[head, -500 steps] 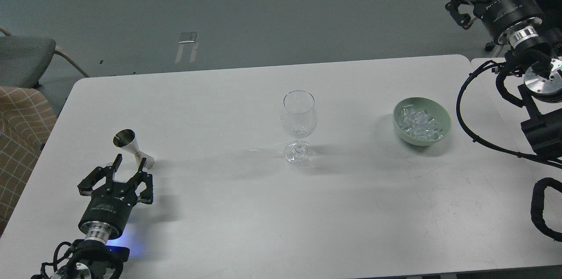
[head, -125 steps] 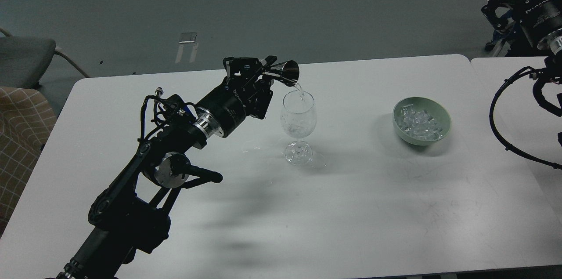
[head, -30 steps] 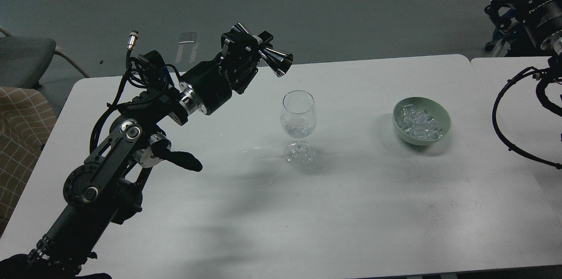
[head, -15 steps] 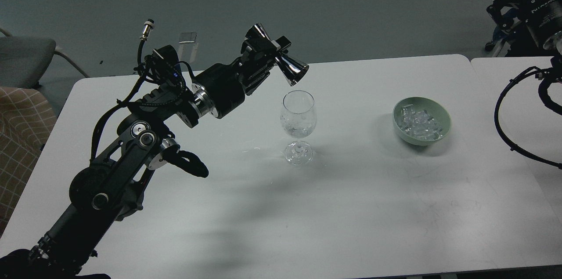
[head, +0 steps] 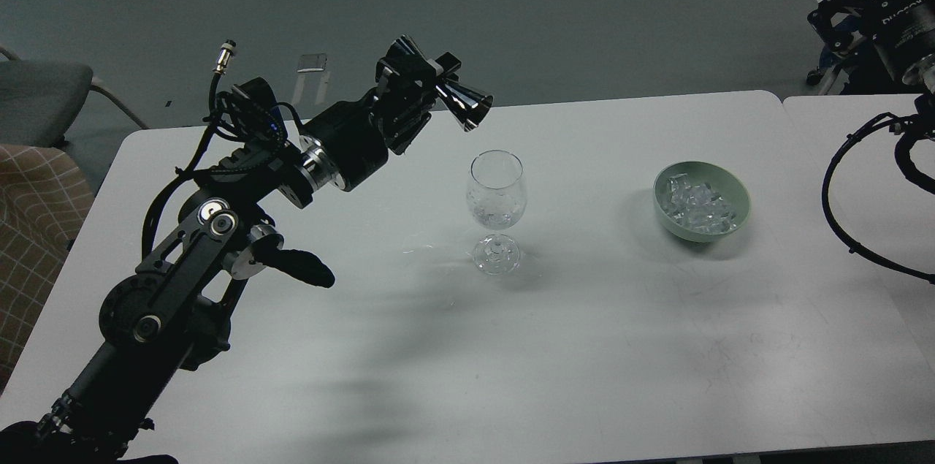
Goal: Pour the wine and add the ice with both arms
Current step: 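Bring the jigger upright back down toward its starting spot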
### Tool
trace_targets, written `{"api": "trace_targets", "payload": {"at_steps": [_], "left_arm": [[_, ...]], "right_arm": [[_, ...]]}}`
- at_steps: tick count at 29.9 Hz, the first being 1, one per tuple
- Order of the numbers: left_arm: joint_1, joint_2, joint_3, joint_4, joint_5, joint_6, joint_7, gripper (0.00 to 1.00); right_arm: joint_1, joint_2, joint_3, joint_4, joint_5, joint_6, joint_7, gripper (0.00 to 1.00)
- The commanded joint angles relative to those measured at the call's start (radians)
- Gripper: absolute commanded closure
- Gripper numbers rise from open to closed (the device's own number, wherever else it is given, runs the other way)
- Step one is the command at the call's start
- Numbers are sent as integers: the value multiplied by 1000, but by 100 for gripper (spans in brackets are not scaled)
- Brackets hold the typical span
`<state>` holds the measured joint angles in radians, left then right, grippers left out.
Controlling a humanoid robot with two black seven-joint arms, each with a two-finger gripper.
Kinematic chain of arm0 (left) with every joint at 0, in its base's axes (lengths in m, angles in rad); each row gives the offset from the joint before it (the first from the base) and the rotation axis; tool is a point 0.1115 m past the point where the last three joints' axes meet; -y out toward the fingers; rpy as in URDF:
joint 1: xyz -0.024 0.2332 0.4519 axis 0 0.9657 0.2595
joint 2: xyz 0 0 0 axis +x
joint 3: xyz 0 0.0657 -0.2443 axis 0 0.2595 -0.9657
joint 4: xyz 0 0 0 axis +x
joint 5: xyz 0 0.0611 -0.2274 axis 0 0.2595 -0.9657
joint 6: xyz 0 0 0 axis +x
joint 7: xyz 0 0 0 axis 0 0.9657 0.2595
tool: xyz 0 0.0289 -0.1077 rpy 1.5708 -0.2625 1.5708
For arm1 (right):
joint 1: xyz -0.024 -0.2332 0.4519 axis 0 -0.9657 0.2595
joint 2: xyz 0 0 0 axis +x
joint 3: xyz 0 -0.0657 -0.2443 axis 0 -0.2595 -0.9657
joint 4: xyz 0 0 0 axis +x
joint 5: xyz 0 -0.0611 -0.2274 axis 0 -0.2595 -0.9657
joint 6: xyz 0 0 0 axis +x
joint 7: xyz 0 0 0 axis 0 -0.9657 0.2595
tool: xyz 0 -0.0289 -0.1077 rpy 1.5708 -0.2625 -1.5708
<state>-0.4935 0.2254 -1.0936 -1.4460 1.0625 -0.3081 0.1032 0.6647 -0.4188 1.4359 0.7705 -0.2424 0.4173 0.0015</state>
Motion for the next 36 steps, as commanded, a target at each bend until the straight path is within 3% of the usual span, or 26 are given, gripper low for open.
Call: {"api": "trace_targets", "payload": {"at_steps": [1, 15, 22, 36], "left_arm": [[13, 17, -55, -7, -116, 4, 1, 100], [246, 25, -477, 19, -596, 7, 1, 100], [280, 28, -589, 208, -872, 6, 3, 100], [231, 5, -574, 594, -1003, 3, 3, 100]], "right_arm": [[-11, -8, 0, 3, 0, 1, 0, 0], [-22, -17, -5, 1, -1, -2, 0, 0], [-20, -20, -12, 4, -5, -5, 0, 0], [-34, -46, -18, 6, -5, -23, 0, 0]]}}
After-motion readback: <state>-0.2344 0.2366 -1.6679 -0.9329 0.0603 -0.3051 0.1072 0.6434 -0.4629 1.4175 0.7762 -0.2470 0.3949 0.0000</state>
